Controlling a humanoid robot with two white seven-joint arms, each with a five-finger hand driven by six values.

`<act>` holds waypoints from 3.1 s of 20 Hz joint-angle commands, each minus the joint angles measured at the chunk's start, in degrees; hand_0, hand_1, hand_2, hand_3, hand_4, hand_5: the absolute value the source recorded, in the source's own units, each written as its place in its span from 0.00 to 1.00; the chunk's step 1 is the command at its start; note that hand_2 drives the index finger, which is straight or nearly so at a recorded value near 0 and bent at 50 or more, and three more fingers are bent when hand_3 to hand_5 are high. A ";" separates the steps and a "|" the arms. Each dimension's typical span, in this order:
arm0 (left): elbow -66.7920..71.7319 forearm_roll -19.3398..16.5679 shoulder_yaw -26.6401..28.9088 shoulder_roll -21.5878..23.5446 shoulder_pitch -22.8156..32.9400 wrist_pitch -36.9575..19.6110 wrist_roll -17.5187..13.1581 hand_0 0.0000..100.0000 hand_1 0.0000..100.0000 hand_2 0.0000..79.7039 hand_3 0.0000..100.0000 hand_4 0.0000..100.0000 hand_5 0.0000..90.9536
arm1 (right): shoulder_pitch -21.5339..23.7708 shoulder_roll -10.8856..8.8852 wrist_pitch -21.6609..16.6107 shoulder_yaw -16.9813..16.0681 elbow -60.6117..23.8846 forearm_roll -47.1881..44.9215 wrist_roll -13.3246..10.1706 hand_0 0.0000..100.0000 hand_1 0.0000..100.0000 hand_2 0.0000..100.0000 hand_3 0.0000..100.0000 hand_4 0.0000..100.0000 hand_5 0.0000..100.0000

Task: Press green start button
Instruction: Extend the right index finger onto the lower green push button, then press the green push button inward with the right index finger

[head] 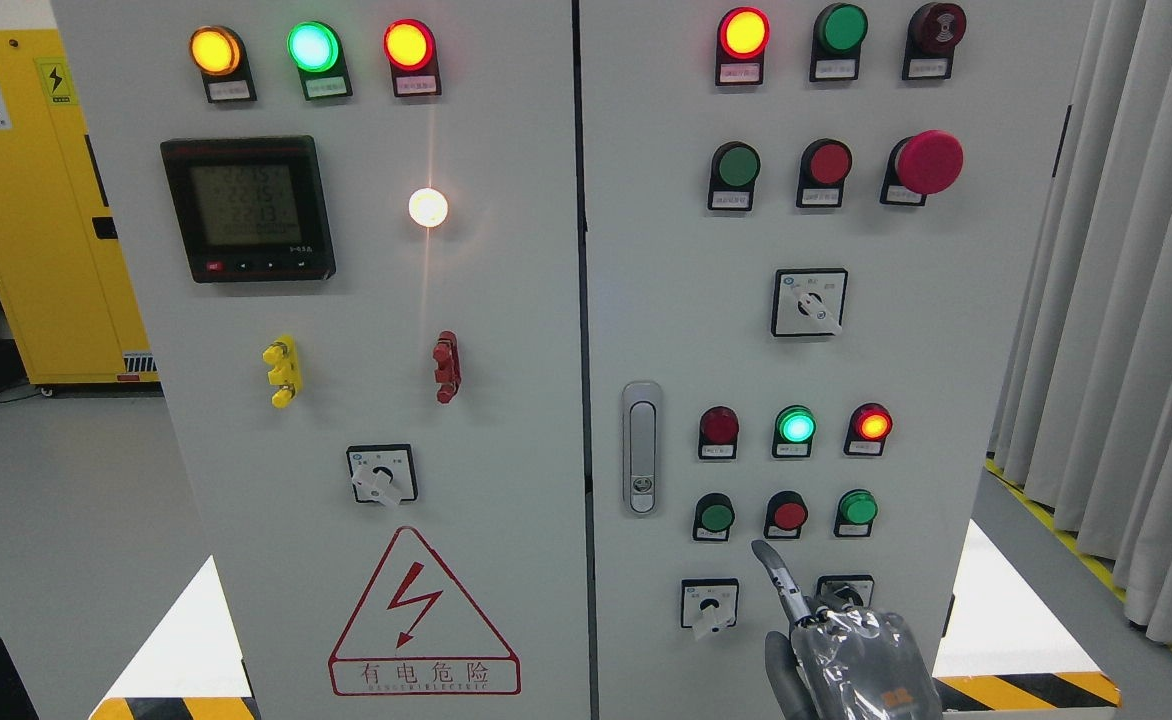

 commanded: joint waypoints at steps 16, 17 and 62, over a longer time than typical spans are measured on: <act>0.00 0.01 0.03 0.00 0.00 0.01 0.01 0.12 0.56 0.00 0.00 0.00 0.00 | -2.33 -0.06 0.67 2.13 3.18 -0.22 1.28 0.86 0.88 0.00 0.84 0.84 0.99; 0.00 0.01 0.03 0.00 0.00 0.01 0.01 0.12 0.56 0.00 0.00 0.00 0.00 | -2.41 -0.06 0.67 2.13 3.18 -0.22 1.28 0.86 0.88 0.00 0.84 0.84 0.99; 0.00 0.01 0.03 0.00 0.00 0.01 0.01 0.12 0.56 0.00 0.00 0.00 0.00 | -4.88 -0.06 1.73 2.13 3.45 -0.66 4.70 0.86 0.88 0.00 0.85 0.85 0.99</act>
